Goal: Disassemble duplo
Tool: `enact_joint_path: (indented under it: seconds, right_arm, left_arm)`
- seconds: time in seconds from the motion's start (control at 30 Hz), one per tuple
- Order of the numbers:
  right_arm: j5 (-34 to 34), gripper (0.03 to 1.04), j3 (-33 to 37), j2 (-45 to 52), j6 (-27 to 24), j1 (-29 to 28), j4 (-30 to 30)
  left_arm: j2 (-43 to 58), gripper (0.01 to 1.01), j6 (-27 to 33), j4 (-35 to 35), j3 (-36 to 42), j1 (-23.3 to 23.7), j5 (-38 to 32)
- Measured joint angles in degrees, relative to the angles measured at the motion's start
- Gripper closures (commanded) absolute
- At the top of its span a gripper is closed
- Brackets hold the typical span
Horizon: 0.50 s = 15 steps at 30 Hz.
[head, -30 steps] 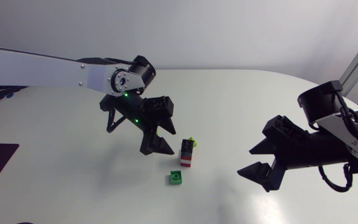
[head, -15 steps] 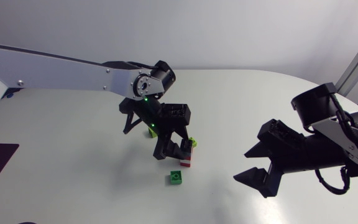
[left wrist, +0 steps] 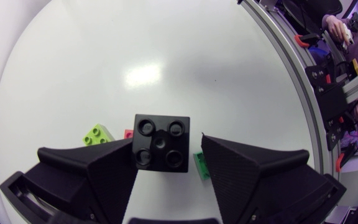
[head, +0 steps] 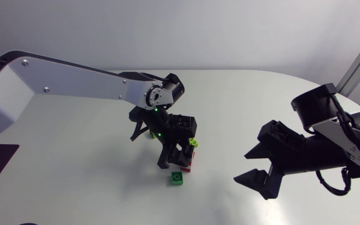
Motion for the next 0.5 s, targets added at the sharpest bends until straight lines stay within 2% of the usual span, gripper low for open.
enact_joint_path:
  seconds: [0.23,0.5]
  right_arm:
    - [0.0,0.07,-0.2,-0.6,0.0,0.0,0.0]
    - [-1.4,0.07,1.3,-0.7,2.1,0.0,-1.5]
  left_arm:
    - [0.0,0.692,0.8,2.0,-0.3,0.0,0.2]
    - [-7.9,0.692,-0.8,9.7,-8.0,0.5,1.3]
